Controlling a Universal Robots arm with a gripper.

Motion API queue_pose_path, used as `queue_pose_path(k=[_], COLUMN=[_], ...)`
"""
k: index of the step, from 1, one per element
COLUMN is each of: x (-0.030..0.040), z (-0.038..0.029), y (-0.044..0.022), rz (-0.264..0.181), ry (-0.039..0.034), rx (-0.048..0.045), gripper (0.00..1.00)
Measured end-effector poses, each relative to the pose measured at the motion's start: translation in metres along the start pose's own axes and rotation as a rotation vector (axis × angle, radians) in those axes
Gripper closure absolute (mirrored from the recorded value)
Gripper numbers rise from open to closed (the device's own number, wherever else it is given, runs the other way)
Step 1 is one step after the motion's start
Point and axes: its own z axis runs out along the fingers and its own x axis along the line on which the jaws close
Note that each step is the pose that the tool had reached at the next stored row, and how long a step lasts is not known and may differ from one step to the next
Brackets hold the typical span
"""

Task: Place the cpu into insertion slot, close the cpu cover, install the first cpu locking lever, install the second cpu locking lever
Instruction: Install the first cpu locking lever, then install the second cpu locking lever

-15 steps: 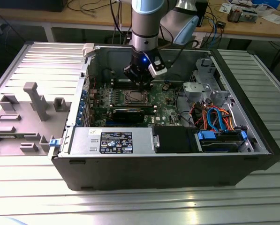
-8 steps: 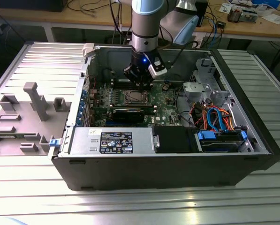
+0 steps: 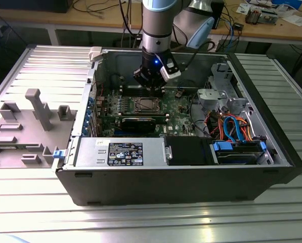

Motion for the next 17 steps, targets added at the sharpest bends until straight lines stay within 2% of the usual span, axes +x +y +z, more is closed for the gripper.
queue_pose_path(k=[9,17], x=[0.0001,0.0001], z=[0.0007,0.0006], y=[-0.0021,-0.0042], rz=[0.000,0.000], ry=[0.0003,0.0002], rx=[0.0053,0.0055], gripper=[0.89,0.89])
